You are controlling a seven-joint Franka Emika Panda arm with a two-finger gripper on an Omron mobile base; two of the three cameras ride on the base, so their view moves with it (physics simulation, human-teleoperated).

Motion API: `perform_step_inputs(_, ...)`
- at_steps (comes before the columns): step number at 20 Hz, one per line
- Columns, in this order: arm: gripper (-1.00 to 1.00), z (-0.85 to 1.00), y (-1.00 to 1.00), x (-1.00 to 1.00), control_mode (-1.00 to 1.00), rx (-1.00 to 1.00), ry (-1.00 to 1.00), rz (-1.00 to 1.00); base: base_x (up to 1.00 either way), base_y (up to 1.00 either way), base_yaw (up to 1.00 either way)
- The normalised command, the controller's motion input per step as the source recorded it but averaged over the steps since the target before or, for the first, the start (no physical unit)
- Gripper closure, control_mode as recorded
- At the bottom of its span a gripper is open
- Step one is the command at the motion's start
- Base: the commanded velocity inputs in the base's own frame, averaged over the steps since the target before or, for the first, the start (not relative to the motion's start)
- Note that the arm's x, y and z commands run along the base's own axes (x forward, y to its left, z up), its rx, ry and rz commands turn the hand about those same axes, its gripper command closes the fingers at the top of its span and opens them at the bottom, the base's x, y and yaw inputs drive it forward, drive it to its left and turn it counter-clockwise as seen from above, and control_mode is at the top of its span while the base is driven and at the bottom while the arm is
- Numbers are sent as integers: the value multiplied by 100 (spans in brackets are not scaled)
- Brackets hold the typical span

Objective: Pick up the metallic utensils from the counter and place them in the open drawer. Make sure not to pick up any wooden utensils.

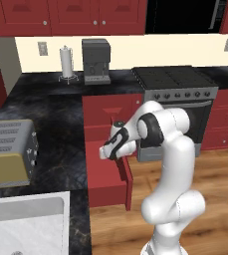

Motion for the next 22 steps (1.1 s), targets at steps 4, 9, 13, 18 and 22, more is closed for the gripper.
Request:
perform_step_inputs(4, 100, -31, -17, 16, -100, 0, 6, 0, 0, 0, 0)
perform_step_inputs(9, 100, -20, -40, 10, -100, 0, 14, -1, 0, 0, 0)
perform_step_inputs(13, 100, -32, -41, 17, -100, 0, 17, -2, 0, 0, 0)
perform_step_inputs(18, 100, -17, -54, 23, -100, 0, 14, -2, 0, 0, 0)
perform_step_inputs(22, 100, -11, -67, 25, -100, 0, 12, 0, 0, 0, 0)
